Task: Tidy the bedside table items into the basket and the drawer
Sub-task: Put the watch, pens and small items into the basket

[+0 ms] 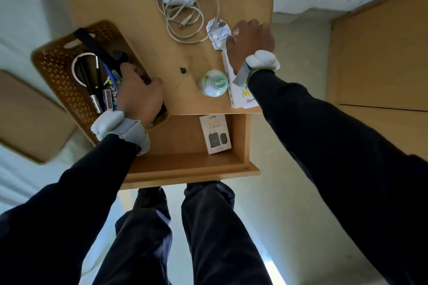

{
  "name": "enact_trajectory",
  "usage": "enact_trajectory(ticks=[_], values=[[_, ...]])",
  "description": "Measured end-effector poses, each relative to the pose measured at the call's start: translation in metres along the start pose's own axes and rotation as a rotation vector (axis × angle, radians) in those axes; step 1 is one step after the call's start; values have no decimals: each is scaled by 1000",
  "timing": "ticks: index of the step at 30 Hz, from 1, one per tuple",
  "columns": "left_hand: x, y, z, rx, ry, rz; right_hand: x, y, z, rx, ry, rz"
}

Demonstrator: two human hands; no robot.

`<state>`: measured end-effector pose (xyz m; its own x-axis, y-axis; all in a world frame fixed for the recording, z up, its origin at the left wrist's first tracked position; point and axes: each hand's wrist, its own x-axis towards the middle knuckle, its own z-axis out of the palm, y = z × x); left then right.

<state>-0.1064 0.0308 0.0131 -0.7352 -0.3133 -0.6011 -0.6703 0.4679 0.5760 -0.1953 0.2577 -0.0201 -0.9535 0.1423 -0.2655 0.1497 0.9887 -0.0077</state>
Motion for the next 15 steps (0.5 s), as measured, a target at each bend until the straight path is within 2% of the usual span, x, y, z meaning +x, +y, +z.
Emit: enact_trajectory(ticks=[3, 9, 15], values=[[3, 5, 0, 79, 5, 69, 17, -4, 6, -86, -70, -15], [10, 26, 9, 144, 43, 103, 35, -15, 7, -130, -60, -41], [20, 38, 15, 126, -36, 123, 45, -20, 9, -47, -167, 69]])
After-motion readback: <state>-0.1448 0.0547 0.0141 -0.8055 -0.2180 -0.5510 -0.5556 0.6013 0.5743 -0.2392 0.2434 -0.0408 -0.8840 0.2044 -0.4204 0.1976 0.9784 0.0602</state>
